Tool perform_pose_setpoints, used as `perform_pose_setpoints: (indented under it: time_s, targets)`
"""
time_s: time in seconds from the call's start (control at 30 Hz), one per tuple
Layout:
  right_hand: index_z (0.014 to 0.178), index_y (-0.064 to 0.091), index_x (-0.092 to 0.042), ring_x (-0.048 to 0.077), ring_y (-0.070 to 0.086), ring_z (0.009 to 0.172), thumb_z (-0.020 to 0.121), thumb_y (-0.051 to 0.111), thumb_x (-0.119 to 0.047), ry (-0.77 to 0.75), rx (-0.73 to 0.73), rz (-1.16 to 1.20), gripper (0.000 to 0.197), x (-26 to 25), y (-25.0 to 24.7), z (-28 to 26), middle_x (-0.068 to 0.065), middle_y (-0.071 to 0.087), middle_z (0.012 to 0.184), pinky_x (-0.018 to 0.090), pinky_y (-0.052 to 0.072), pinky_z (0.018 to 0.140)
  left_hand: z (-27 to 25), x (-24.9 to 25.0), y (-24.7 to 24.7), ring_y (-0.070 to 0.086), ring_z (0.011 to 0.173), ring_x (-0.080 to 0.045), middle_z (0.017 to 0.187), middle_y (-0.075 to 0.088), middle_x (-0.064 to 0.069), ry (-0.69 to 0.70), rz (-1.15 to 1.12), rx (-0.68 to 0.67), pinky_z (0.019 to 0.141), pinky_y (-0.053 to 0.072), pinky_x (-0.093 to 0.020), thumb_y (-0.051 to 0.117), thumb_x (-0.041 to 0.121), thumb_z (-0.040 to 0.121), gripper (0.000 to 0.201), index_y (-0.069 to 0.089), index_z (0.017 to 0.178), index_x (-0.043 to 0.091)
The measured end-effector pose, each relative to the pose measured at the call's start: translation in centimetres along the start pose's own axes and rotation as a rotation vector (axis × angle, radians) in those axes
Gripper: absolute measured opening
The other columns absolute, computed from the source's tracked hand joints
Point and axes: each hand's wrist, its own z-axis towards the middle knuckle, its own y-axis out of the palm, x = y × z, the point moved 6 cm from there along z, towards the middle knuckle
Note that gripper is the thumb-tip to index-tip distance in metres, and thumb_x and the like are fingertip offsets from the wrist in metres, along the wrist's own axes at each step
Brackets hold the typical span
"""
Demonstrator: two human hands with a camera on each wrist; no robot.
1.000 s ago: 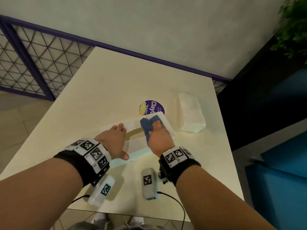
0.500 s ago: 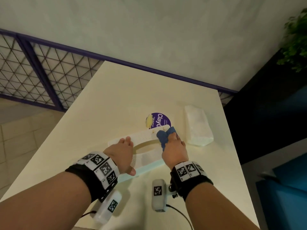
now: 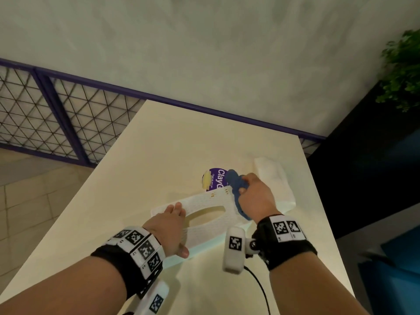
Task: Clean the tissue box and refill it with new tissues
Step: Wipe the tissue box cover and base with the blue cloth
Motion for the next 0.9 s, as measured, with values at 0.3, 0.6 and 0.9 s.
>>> perform_pose_setpoints:
  time_s: [0.3,0.6,0.9]
  targets:
    - [0.153,0.002,-0.021,0.029,0.000,0.149,0.101,0.031,-0.020,-0.258,-0.347,-0.444,0.060,-2.7,11.0,-1.4,0.004,-0.006,0.163,0.046,0.012,0.120,-0.1,0.1,0.0,0.004,0.149,-0.026,0.162,-0.007,-0.012,-0.020,-0.010,0.023,0.116,0.027,-0.039,0.068,0.052,0.079,0.110,0.002,0.152,0.004]
    - [0.153,0.006,-0.015,0.034,0.014,0.146,0.095,0.042,-0.015,-0.115,-0.314,-0.496,0.068,-2.6,9.7,0.4,0.008,0.004,0.161,0.046,0.022,0.118,0.1,-0.1,0.1,0.000,0.149,-0.027,0.161,-0.010,-0.013,-0.006,-0.019,0.001,0.118,0.021,-0.038,0.067,0.054,0.080,0.112,-0.002,0.152,0.004]
    - [0.153,0.004,-0.018,0.029,0.009,0.148,0.092,0.045,-0.012,-0.025,-0.279,-0.483,0.073,-1.0,7.6,1.4,0.003,0.001,0.162,0.045,0.021,0.119,0.0,-0.4,0.3,0.001,0.149,-0.025,0.161,-0.010,-0.012,-0.007,-0.025,0.015,0.117,0.025,-0.038,0.066,0.056,0.080,0.111,-0.002,0.152,0.004]
